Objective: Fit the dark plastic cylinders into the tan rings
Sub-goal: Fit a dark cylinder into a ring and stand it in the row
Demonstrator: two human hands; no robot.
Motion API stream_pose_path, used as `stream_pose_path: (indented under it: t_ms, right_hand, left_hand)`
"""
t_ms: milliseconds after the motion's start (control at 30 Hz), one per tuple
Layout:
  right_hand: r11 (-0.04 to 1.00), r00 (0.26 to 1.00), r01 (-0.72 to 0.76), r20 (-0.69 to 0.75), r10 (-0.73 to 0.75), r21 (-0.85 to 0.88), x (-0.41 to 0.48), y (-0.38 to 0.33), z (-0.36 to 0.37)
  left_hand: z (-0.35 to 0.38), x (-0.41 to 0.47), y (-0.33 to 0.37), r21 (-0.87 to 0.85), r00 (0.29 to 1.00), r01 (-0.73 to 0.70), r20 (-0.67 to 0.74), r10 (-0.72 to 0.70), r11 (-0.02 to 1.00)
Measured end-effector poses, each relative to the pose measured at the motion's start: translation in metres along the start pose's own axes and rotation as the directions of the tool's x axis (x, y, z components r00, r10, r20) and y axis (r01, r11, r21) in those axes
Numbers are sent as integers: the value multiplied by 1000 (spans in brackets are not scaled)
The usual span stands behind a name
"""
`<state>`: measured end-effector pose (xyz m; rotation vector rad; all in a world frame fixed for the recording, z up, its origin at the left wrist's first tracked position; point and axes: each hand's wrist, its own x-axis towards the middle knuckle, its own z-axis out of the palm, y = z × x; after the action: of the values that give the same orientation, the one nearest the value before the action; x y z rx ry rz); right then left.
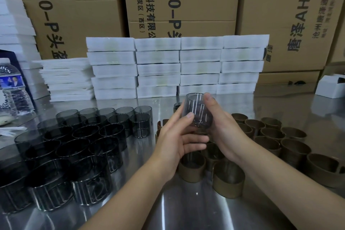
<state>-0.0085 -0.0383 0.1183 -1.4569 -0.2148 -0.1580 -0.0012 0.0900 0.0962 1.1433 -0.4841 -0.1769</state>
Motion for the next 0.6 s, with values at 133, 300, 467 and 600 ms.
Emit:
stream_pose_path:
  t_ms: [133, 300, 467, 600]
  right_hand:
    - [999, 998, -2, 55, -1, 42, 1, 0, -1]
    - [999, 997, -9, 71, 6, 45, 3, 2, -1]
    - [1000, 1000, 12, 9, -12, -16, 0, 2, 3]
    - [989, 990, 102, -87, -112, -108, -2, 1, 6]
  left_hand:
    - [-4, 2, 2, -59, 995, 81, 69, -77, 995]
    - [-4, 2, 1, -78, 993, 106, 62, -101, 991]
    - [0, 1, 0, 25, 998, -11, -59, 13, 1000]
    - [1, -1, -1, 180, 987, -104, -98, 123, 978]
